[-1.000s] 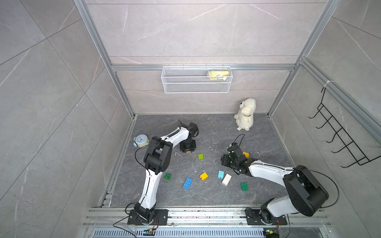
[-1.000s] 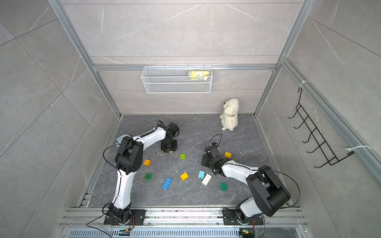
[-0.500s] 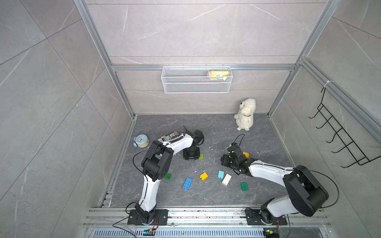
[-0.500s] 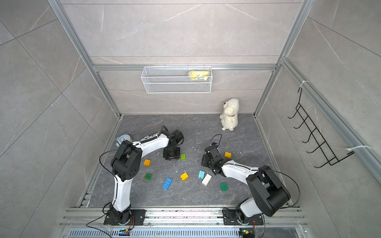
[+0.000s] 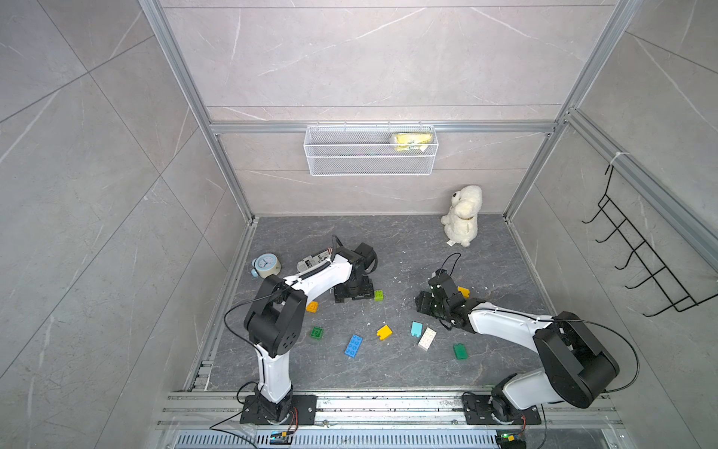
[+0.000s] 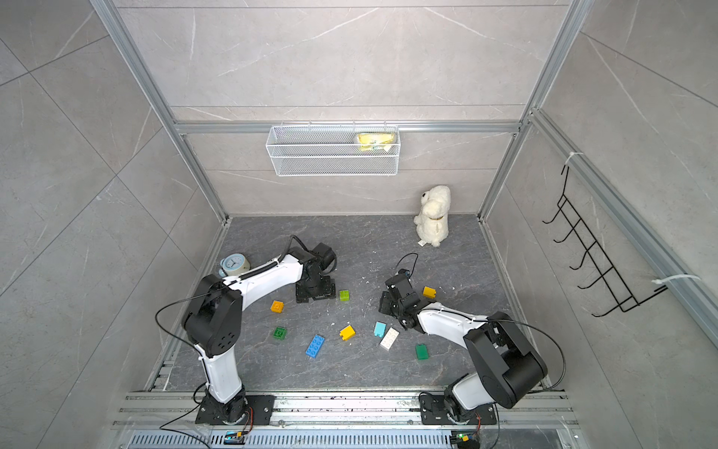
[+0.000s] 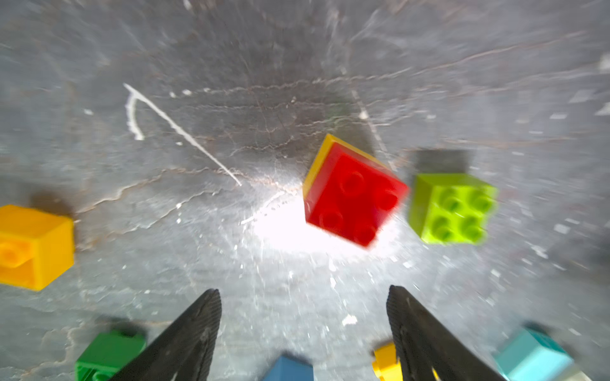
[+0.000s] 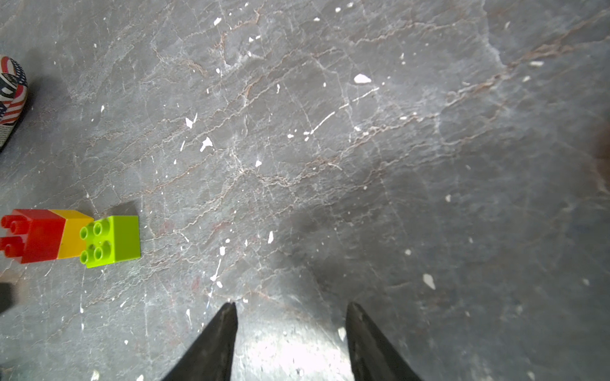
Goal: Assemble the letter h with lego
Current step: Move the lego brick at the center of the board.
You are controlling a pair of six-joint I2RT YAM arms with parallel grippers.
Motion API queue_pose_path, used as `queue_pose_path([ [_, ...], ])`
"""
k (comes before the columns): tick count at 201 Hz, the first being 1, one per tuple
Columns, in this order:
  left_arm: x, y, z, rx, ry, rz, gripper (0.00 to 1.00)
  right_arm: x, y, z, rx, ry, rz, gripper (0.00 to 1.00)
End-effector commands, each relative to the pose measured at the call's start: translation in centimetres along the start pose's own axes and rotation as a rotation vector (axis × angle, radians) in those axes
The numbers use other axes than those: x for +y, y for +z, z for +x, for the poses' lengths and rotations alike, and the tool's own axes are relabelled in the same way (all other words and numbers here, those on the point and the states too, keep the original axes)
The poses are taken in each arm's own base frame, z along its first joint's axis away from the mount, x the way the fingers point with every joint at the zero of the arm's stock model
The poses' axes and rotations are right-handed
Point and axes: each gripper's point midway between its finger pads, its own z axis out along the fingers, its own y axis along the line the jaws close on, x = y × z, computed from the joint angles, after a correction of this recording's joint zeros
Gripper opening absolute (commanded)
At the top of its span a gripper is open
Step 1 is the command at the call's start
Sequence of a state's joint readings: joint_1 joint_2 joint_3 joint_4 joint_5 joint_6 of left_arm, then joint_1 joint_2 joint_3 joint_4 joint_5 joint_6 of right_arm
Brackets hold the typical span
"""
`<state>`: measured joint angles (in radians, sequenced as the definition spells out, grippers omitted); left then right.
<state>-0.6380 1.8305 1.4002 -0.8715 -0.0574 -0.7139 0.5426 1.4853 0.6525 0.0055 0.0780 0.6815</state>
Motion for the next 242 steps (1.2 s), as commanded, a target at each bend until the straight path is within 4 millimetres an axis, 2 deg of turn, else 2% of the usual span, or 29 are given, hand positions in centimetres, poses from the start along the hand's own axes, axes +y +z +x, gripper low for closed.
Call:
queue_pose_path([
  [1, 0.1, -3.5, 1.1, -0.034, -0.038, 0.076, 0.83, 0.5, 0.1, -0.4, -0.008, -0.003, -0.016, 0.57],
  [17, 0.1, -3.7, 3.4, -0.004, -0.055, 0.093, 0.84, 0.7, 0.0, -0.4, -0.008, -0.007, -0.022, 0.57],
  [58, -0.1, -1.9, 10.8, 0.055, -0.143, 0.084, 0.9, 1.2, 0.0, -0.2, -0.003, -0.029, -0.035, 0.59],
  [71, -0.1, -1.6, 12.0, 0.053, -0.071, 0.058, 0.91, 1.4, 0.0, -0.2, -0.001, -0.037, -0.036, 0.59],
  [93, 0.9, -1.2, 12.8, 0.031, 0.08, -0.029, 0.9, 1.5, -0.1, -0.1, -0.001, -0.042, -0.035, 0.59],
  [117, 1.3, -0.3, 14.5, 0.077, 0.105, -0.034, 0.89, 1.5, -0.2, -0.1, -0.001, -0.048, -0.035, 0.6],
  [136, 1.0, -0.1, 14.9, 0.068, 0.17, -0.048, 0.88, 1.6, -0.2, -0.1, 0.0, -0.049, -0.036, 0.6],
  [168, 1.9, 0.6, 14.2, 0.036, 0.267, -0.132, 0.87, 1.7, -0.1, 0.1, 0.008, -0.051, -0.039, 0.6],
  [188, 1.6, 1.2, 14.2, 0.039, 0.307, -0.123, 0.86, 1.6, -0.2, 0.0, 0.005, -0.052, -0.036, 0.6],
  [242, 1.1, 2.3, 14.3, 0.044, 0.36, -0.09, 0.75, 1.7, -0.3, 0.0, 0.006, -0.057, -0.04, 0.59],
])
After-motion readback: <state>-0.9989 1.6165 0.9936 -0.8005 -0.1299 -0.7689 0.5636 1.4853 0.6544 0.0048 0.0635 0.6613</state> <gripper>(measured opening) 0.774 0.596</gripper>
